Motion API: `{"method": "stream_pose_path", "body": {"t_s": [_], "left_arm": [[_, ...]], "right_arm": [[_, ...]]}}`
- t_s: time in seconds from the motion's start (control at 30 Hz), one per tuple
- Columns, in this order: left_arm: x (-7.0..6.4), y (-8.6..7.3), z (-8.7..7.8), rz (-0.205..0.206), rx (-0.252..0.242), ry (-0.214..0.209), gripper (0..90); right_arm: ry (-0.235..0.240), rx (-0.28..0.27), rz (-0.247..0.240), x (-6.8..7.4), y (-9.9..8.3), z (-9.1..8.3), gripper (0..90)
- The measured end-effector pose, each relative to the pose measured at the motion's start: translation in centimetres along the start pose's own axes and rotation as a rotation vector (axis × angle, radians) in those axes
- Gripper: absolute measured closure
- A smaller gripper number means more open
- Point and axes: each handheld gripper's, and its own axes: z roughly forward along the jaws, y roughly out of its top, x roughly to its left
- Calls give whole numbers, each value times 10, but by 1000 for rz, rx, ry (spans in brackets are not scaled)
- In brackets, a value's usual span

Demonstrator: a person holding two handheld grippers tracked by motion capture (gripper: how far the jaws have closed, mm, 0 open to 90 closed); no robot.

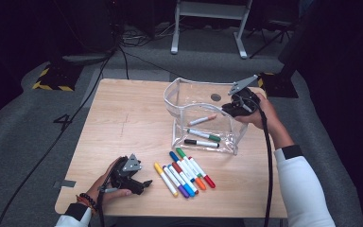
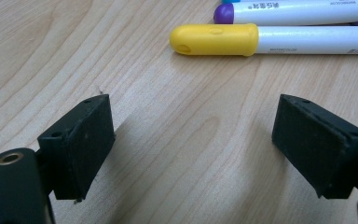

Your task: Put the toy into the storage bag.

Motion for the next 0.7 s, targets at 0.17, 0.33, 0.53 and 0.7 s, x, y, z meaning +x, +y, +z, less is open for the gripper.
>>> {"method": "stream_pose_path", "body": {"t_s": [0.17, 0.33, 0.53, 0.7], "left_arm": [[0, 0, 0, 0, 0, 0, 132], [0, 0, 0, 0, 0, 0, 132], [0, 0, 0, 0, 0, 0, 132], [0, 0, 0, 0, 0, 0, 132]], "right_arm": [[82, 22, -37, 6, 1, 2, 745], [111, 24, -48, 7, 0, 3, 717], [11, -41, -5, 3, -3, -14, 580], [-47, -161, 39, 6, -10, -46, 489]]}}
